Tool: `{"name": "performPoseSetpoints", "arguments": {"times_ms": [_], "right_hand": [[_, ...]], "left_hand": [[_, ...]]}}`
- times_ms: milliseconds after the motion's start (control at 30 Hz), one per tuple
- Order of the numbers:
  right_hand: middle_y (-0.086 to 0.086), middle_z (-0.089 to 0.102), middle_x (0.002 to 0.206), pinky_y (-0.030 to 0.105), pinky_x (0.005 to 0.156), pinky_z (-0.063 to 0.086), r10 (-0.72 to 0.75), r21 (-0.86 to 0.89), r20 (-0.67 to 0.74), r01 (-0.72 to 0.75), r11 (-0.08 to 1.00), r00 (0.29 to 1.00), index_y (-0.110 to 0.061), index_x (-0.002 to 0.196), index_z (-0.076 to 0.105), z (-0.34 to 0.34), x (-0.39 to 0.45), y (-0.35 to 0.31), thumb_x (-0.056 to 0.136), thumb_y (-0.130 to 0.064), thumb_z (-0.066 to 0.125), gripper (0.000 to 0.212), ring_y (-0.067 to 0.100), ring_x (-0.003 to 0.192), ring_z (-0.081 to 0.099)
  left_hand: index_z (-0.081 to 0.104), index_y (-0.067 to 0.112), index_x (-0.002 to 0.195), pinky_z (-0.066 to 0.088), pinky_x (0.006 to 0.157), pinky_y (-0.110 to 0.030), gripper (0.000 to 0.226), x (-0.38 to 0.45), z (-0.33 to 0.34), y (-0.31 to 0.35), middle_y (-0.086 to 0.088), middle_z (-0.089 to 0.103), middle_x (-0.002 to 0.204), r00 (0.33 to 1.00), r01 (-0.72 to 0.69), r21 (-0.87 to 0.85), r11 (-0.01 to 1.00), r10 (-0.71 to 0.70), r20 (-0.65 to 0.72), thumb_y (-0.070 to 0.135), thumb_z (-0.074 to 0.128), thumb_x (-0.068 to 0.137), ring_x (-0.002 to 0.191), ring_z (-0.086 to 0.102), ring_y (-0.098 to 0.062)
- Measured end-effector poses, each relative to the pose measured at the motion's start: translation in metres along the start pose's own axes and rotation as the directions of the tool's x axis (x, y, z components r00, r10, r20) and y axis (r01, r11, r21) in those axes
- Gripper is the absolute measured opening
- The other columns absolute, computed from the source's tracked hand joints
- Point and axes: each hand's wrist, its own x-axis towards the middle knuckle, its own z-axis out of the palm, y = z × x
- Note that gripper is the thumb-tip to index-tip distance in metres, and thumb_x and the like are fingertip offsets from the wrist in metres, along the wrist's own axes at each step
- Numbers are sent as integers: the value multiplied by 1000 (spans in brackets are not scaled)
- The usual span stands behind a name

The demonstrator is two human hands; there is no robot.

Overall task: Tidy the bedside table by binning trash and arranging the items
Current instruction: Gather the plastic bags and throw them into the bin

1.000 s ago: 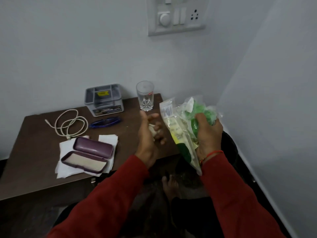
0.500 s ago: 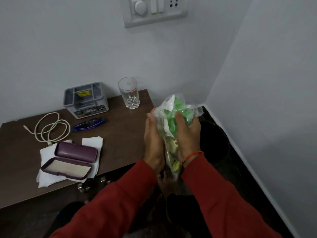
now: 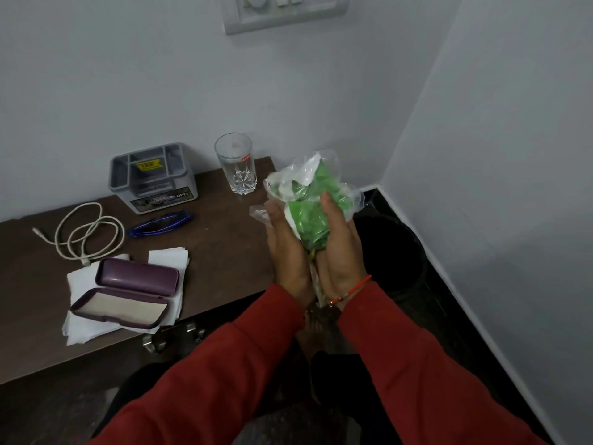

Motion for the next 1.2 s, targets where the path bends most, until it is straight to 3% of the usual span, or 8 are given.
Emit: {"name": "performPoseSetpoints", "arguments": {"times_ms": [200,367,633,767,900,967,1100,1200], "right_hand": [[1,67,129,33,100,52,-156,-138,-58,147,979,986,-19,139,53,-10,-14,-5,100,-47,45,49,13,118,65],[-1,64,134,43,107,47,-145,-46,-123,140,989,982,-29,142,49,-14,-26,15,93,-45,59,52,16,122,62],[4,67,130,40,100,53,-154,-2,-224,157,988,962,-23,142,49,-34,1,2,94,-45,59,53,19,115,67],[6,67,130,42,98,54,-156,11,-260,165,986,953,-22,139,53,-43,8,-4,94,-43,59,50,23,116,67],[12,62,135,52,104,48,-122,57,-268,142,988,956,-19,138,55,-54,15,-14,84,-50,67,63,30,121,62],[15,63,132,49,99,52,-137,50,-310,161,986,941,-16,135,57,-54,15,-18,88,-44,65,55,34,120,62],[15,69,123,51,95,54,-227,41,-350,257,966,909,-9,128,62,-50,17,-32,96,-22,59,34,33,113,67],[16,69,123,54,95,54,-247,30,-373,278,960,894,-8,128,61,-52,23,-38,96,-17,59,34,32,111,68]], "left_hand": [[53,19,144,47,107,-62,111,47,-19,-11,-18,59,145,944,270,-55,961,-275,-179,94,48,62,126,63,-40],[55,11,143,47,110,-55,84,27,-12,-14,-22,62,140,929,365,-122,923,-370,-18,76,33,94,127,61,-40],[66,10,122,43,111,-55,70,-15,28,-6,-16,69,124,995,3,317,949,-33,89,66,42,87,122,62,-33],[47,33,109,31,106,-38,37,-41,24,-3,0,47,112,941,-333,699,633,172,292,53,18,96,109,42,-17],[52,23,118,30,87,-32,66,-46,15,-10,6,39,106,774,-633,734,246,224,592,64,4,99,95,38,-16],[52,24,118,29,83,-31,67,-43,15,-7,5,42,104,748,-662,725,190,226,624,63,2,100,92,39,-17],[46,40,91,37,81,-33,29,-42,19,2,6,47,87,764,-645,647,407,345,545,41,24,109,84,47,-18],[66,19,101,44,87,-28,32,-30,20,3,11,60,93,865,-484,595,642,250,434,33,39,110,92,58,-9]]}}
